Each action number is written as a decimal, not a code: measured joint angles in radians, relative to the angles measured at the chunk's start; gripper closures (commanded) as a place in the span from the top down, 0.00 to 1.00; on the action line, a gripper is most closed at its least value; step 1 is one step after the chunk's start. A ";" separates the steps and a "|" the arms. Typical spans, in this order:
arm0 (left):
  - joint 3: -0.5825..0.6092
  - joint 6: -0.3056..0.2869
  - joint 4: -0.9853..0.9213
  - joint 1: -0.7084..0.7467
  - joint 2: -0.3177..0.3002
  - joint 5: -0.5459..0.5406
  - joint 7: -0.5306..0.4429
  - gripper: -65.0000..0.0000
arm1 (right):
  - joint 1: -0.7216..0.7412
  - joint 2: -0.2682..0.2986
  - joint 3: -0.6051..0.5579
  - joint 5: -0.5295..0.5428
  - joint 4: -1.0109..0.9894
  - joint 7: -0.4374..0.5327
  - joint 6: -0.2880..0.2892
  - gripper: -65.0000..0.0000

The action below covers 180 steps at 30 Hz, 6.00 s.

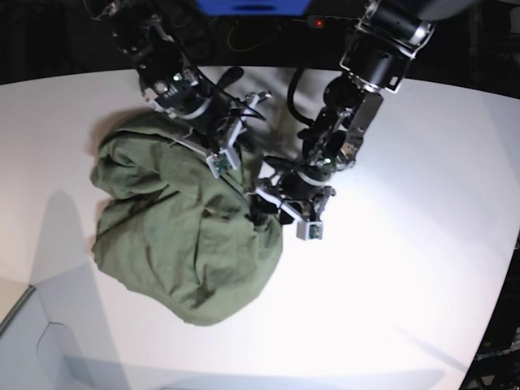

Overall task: Layout the t-shirt on the table in an organized manner, then fold the t-shirt properly
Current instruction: 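Grasp the green t-shirt fabric with both grippers, then lift the t-shirt high with both grippers, spreading them apart, then lower the t-shirt onto the table and release both grippers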

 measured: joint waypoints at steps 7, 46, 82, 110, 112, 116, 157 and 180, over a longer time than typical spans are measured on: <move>-0.003 -0.008 -0.090 -0.035 0.045 -0.002 -0.043 0.44 | -0.008 0.000 -0.003 0.003 0.018 -0.002 0.000 0.00; -0.637 0.007 0.532 0.172 -0.095 -0.003 0.267 0.00 | 0.027 0.034 0.363 0.002 0.104 -0.066 0.004 0.02; -0.679 0.007 0.530 0.291 -0.116 0.003 0.261 0.00 | 0.421 -0.084 0.183 0.004 -0.547 0.103 0.315 0.41; -0.797 -0.004 0.768 0.200 -0.114 -0.012 0.283 0.00 | 0.616 -0.009 0.555 0.018 0.162 -0.256 0.357 0.00; -0.801 -0.005 0.786 0.196 -0.116 -0.025 0.271 0.00 | 0.657 -0.002 0.554 0.023 0.161 -0.265 0.357 0.00; -0.849 -0.014 0.789 0.154 -0.139 -0.134 0.292 0.00 | 0.742 0.039 0.548 0.034 0.168 -0.250 0.365 0.00; -0.434 -0.003 0.109 -0.811 -0.241 -0.268 0.234 0.00 | 1.110 0.008 0.501 -0.412 -0.062 0.029 0.221 0.00; -0.651 0.000 0.639 0.291 -0.238 -0.272 0.240 0.00 | 0.219 -0.187 0.642 -0.418 0.141 0.146 0.216 0.00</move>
